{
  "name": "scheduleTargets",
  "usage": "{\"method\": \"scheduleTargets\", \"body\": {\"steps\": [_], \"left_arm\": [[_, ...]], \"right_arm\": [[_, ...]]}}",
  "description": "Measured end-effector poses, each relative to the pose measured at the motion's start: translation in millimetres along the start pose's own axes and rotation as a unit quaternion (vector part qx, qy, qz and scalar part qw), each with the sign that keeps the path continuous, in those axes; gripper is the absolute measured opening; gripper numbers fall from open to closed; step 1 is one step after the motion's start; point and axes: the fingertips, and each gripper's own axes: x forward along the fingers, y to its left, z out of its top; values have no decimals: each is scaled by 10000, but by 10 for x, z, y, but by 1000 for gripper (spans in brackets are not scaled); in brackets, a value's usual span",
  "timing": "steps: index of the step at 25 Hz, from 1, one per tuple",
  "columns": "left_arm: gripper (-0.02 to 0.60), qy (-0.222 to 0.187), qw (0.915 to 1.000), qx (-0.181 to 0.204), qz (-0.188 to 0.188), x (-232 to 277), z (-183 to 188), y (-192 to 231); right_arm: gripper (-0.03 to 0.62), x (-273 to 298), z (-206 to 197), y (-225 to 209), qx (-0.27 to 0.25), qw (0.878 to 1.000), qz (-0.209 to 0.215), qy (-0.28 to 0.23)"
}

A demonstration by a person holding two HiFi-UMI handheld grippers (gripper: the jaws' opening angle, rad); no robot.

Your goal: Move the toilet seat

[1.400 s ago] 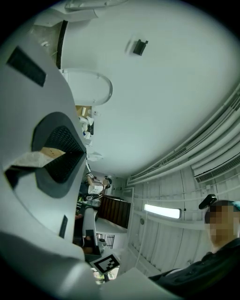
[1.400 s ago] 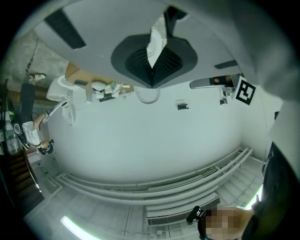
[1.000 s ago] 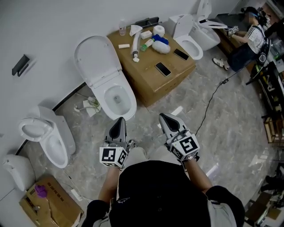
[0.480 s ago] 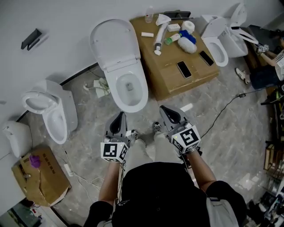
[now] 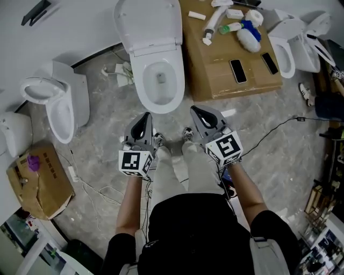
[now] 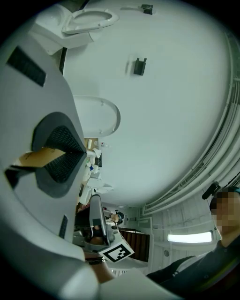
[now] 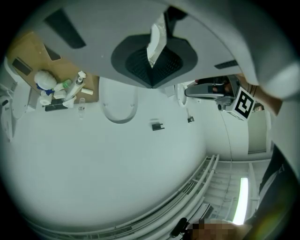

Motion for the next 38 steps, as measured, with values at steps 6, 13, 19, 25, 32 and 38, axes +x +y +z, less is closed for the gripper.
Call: {"method": "scheduleTargets", "body": {"steps": [6, 13, 19, 25, 32, 38], "left_arm": [[8, 207, 9997, -5, -135, 215, -407, 185], [8, 536, 9974, -115, -473, 599, -1078, 342], [8, 760, 9951, -39, -631, 857, -1574, 504], [8, 1136, 9912, 289, -613, 1028, -2189, 737], [9, 1575, 9822, 519, -879, 1103, -2807, 853], [9, 1839, 9741, 848, -1006, 1174, -3232, 903]], "right_arm": [[12, 265, -445, -122, 52, 9995, -22, 302], [12, 669, -1227, -340, 81, 9955, -134, 932], [12, 1087, -1733, -351, -156, 9919, 20, 1264], [12, 1434, -2295, -322, -447, 9863, 288, 1563], [14, 1581, -2923, -224, -718, 9754, 650, 1982], [14, 1682, -3347, -202, -1097, 9653, 751, 2248]]}}
